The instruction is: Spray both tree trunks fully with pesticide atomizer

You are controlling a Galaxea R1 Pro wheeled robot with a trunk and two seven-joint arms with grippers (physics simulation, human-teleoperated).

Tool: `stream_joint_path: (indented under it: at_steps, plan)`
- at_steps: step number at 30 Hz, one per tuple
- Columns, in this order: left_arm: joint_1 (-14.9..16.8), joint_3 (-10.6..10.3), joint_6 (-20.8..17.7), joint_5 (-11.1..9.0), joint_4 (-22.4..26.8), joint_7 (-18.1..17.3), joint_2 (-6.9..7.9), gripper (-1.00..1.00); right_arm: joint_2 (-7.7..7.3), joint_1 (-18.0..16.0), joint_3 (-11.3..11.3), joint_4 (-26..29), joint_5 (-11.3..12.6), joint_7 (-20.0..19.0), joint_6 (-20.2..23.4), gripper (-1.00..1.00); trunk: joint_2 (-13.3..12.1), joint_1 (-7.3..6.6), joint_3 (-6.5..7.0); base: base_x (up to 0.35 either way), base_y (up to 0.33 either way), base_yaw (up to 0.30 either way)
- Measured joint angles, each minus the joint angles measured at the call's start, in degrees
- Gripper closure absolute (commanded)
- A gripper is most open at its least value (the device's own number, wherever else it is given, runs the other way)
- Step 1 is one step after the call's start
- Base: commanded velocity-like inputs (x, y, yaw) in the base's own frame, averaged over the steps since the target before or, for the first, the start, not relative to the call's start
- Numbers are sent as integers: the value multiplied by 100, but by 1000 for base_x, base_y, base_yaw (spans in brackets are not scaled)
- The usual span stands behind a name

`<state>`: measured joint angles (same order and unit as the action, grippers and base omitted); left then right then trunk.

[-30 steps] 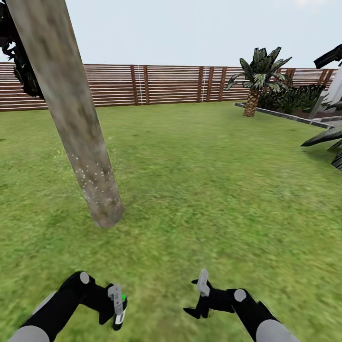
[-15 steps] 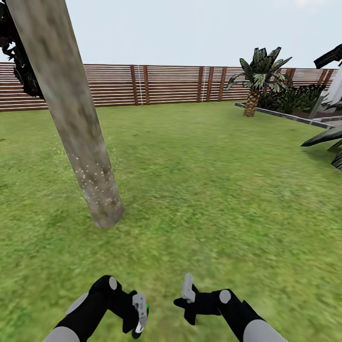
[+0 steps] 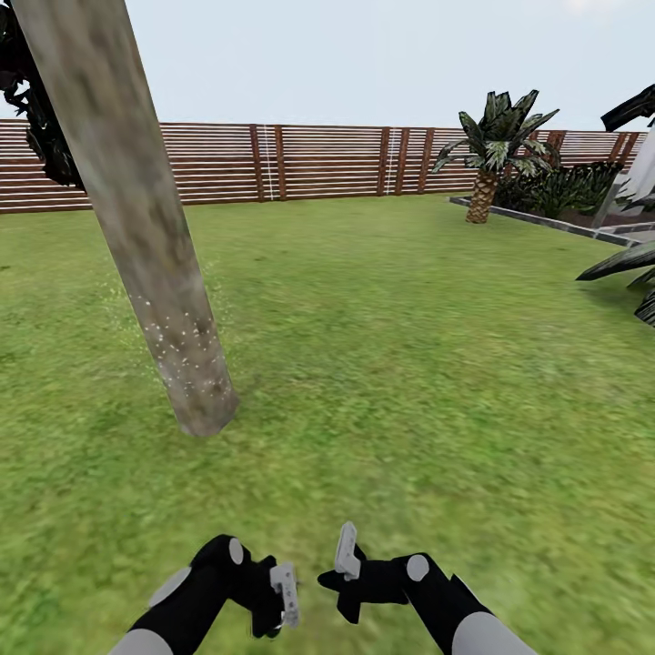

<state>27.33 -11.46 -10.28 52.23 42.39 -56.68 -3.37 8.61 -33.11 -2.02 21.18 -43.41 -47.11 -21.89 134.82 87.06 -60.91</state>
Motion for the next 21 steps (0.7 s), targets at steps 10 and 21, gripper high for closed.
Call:
stream_joint_path:
  at_steps: [10,21]
  plan:
    - [0,8,-9,16,-80,269,-179,100,59,-2,0,0,3,0,0,100,0,0,0,0,0,0]
    - [0,-2,-6,-1,-239,352,-327,100,62,-2,0,8,8,0,0,100,0,0,0,0,0,0]
